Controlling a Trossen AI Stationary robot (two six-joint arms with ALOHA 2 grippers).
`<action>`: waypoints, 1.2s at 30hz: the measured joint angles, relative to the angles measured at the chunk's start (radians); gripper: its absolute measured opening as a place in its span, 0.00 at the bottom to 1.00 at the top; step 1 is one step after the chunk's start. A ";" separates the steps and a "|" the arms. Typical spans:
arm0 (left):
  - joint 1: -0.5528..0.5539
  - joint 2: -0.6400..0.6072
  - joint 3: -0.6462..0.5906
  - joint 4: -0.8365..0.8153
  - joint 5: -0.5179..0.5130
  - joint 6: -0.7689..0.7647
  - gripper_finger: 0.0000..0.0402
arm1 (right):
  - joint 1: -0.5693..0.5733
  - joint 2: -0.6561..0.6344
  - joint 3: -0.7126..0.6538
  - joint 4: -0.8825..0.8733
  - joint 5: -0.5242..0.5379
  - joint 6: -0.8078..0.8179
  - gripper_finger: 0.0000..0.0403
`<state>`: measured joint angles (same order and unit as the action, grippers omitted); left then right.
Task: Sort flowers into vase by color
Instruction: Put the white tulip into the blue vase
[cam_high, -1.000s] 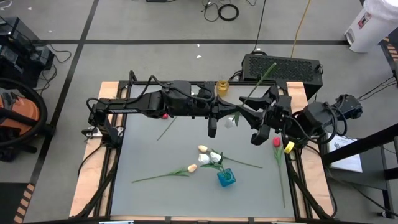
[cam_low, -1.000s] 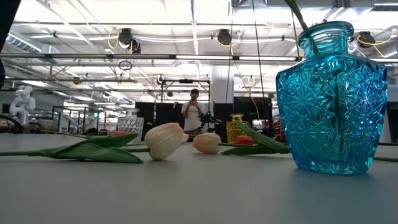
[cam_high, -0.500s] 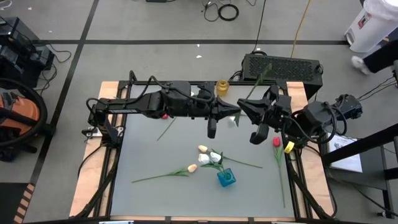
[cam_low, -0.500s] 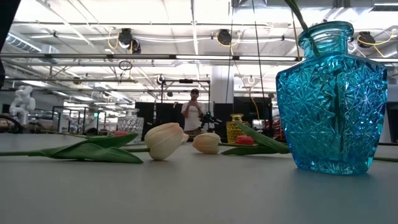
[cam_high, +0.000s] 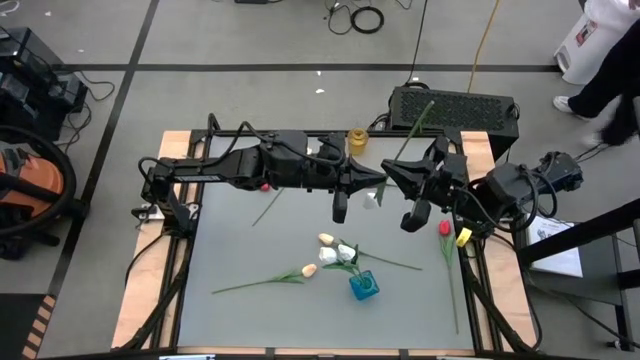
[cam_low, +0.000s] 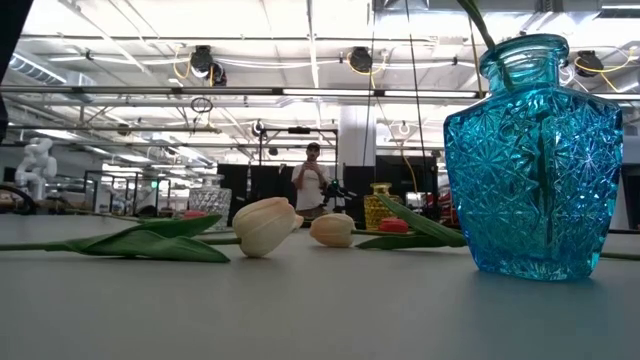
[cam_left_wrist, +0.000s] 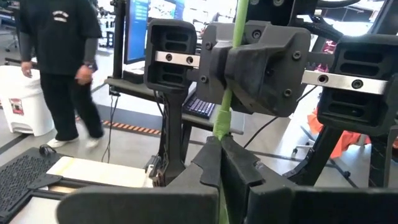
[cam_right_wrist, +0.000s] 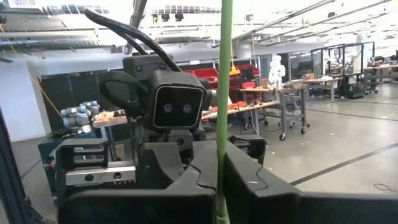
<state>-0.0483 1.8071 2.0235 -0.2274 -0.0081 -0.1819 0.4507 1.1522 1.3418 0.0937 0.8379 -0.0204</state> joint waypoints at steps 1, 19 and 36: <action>0.000 0.000 0.000 0.000 0.001 0.000 0.02 | 0.000 0.000 0.000 0.000 0.001 0.000 0.00; 0.000 -0.005 0.000 -0.001 -0.011 0.002 0.17 | 0.000 -0.095 0.000 -0.010 0.114 0.010 0.00; 0.000 -0.011 0.000 -0.025 -0.158 0.379 0.18 | 0.000 -0.275 0.000 -0.310 0.095 0.755 0.00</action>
<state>-0.0479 1.7966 2.0235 -0.2523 -0.1659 0.1971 0.4507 0.8772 1.3422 -0.2162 0.9330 0.7349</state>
